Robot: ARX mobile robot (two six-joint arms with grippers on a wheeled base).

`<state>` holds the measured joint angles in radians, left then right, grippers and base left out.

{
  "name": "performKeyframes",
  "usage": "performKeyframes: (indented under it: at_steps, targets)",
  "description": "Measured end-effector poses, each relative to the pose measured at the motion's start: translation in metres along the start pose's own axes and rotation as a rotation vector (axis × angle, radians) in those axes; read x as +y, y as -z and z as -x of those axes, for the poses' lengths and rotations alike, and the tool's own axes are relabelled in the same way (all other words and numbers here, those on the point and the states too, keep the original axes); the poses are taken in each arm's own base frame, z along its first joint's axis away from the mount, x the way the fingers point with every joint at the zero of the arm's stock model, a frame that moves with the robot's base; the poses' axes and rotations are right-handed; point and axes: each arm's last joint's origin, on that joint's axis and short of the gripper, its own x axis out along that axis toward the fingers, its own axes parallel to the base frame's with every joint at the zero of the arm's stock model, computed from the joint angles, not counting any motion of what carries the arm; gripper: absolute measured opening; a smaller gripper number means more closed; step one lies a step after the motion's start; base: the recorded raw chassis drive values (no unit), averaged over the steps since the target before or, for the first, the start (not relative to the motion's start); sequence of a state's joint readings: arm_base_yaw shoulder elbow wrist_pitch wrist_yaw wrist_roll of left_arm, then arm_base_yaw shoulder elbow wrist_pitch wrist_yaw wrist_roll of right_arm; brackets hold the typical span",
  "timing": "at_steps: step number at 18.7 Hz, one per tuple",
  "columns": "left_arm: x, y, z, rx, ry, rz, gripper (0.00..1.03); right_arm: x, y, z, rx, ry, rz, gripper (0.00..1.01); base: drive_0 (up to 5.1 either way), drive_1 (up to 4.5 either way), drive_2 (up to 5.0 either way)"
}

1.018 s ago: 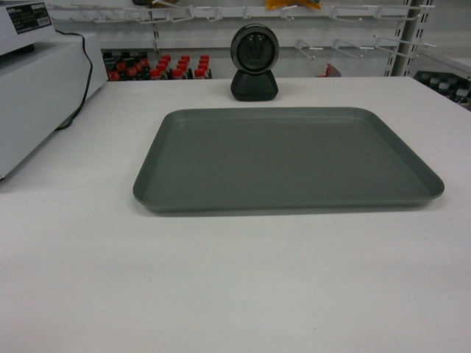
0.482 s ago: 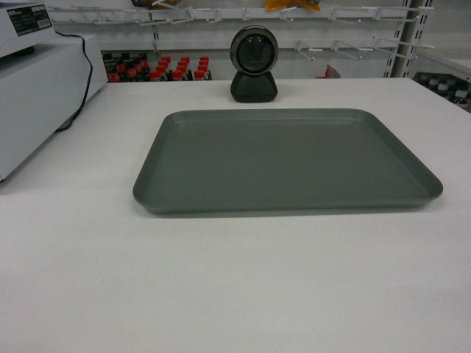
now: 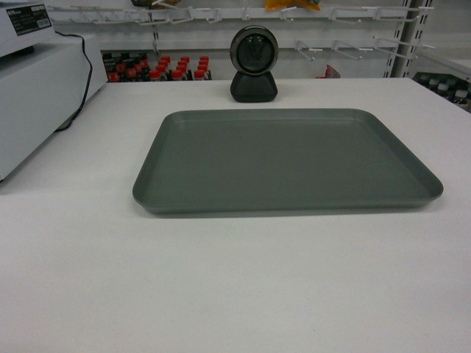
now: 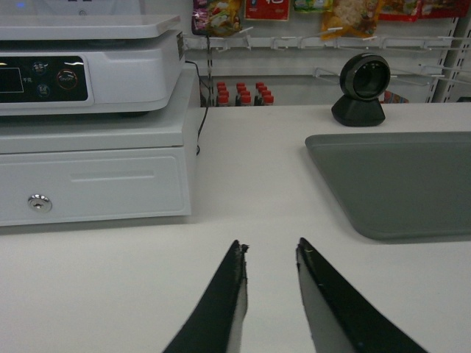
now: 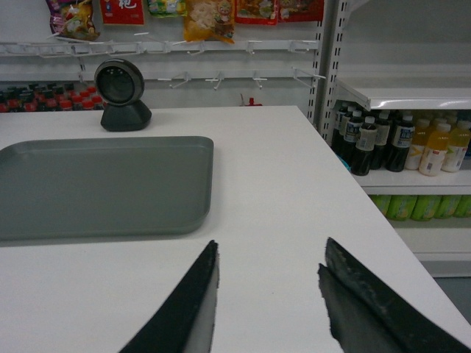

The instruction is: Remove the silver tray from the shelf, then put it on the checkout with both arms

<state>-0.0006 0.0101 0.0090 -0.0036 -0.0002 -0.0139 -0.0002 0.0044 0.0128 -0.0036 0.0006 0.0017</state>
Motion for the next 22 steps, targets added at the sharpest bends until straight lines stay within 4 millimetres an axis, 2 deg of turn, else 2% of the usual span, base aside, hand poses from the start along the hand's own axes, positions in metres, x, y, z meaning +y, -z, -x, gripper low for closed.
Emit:
performKeyframes:
  at_steps: [5,6,7,8,9,10,18,22]
  targets:
    - [0.0000,0.0000,0.0000,0.000,0.000,0.000,0.63,0.0000,0.0000,0.0000,0.000,0.000,0.000,0.86,0.0,0.00,0.0]
    - [0.0000,0.0000,0.0000,0.000,0.000,0.000,0.75,0.0000,0.0000,0.0000,0.000,0.000,0.000,0.97,0.0,0.00,0.0]
    - [0.0000,0.0000,0.0000,0.000,0.000,0.000,0.84,0.0000,0.0000,0.0000,0.000,0.000,-0.001,1.00,0.0,0.00,0.0]
    - [0.0000,0.0000,0.0000,0.000,0.000,0.000,0.95,0.0000,0.0000,0.0000,0.000,0.000,0.000,0.97,0.0,0.00,0.0]
    - [0.0000,0.0000,0.0000,0.000,0.000,-0.001,1.00,0.0000,0.0000,0.0000,0.000,0.000,0.000,0.98,0.0,0.00,0.0]
    - [0.0000,0.0000,0.0000,0.000,0.000,-0.001,0.98,0.0000,0.0000,0.0000,0.000,0.000,0.000,0.98,0.0,0.00,0.0]
    - [0.0000,-0.0002,0.0000,-0.002,0.000,-0.001,0.98,0.0000,0.0000,0.0000,0.000,0.000,0.000,0.98,0.0,0.00,0.0]
    - [0.0000,0.0001,0.0000,0.001,0.000,-0.001,0.98,0.0000,0.0001,0.0000,0.002,0.000,0.000,0.98,0.1,-4.03,4.3]
